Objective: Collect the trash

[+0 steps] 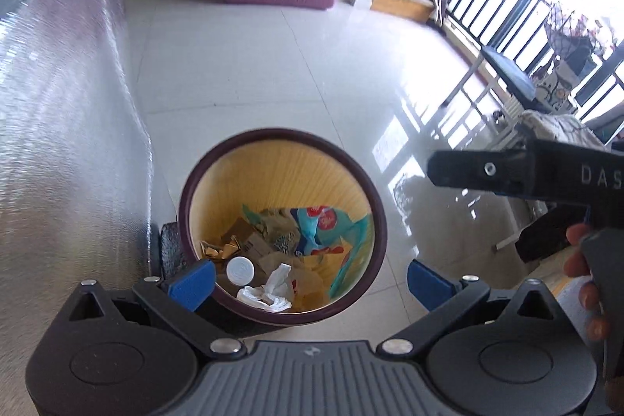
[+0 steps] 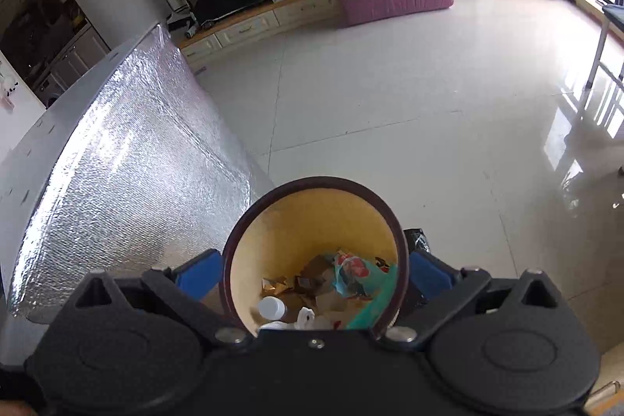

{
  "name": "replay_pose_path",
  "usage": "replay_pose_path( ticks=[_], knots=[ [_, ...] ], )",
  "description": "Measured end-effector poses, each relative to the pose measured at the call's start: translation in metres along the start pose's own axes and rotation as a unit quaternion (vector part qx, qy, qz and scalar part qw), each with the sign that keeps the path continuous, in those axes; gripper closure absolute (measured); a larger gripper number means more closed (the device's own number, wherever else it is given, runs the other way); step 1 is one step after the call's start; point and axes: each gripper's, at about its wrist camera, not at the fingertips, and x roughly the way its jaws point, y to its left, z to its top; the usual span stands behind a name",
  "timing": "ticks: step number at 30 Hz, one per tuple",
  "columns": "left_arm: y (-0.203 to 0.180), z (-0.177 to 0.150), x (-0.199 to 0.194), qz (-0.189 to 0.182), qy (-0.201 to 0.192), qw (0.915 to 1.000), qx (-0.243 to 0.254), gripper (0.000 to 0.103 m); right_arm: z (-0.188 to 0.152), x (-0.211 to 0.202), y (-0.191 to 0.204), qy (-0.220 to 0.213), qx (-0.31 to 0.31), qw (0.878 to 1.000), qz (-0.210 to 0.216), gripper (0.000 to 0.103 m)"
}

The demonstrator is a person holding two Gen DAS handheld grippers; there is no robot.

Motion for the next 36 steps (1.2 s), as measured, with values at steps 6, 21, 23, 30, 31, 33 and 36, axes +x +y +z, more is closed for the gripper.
replay_pose_path(
  ticks=[6,21,23,30,31,33,36],
  knots=[
    [-0.003,-0.005,-0.041,0.003,-0.027,0.9996,0.002,0.000,-0.011,-0.037,0.014,-0.021,-0.009,1.000,-0.007,0.000],
    [-0.005,-0.039,-0.151,0.053,-0.119,0.9914,-0.008,0.000,-0.048,-0.131,0.047,-0.099,-0.039,0.994,-0.023,0.000],
    [-0.006,-0.046,-0.163,0.052,-0.129,0.9902,-0.008,0.000,-0.057,-0.140,0.051,-0.108,-0.045,0.993,-0.027,0.000],
    [-0.008,-0.072,-0.194,0.065,-0.169,0.9834,-0.003,0.000,-0.083,-0.170,0.065,-0.138,-0.055,0.989,-0.026,0.000],
    [-0.007,-0.075,-0.197,0.069,-0.173,0.9824,-0.005,0.000,-0.087,-0.174,0.067,-0.142,-0.058,0.988,-0.027,0.000],
    [-0.006,-0.082,-0.201,0.081,-0.178,0.9807,-0.004,0.000,-0.095,-0.179,0.072,-0.149,-0.064,0.986,-0.028,0.000],
    [-0.006,-0.093,-0.205,0.102,-0.185,0.9774,0.003,0.000,-0.107,-0.185,0.077,-0.157,-0.071,0.985,-0.033,0.000]
  ],
)
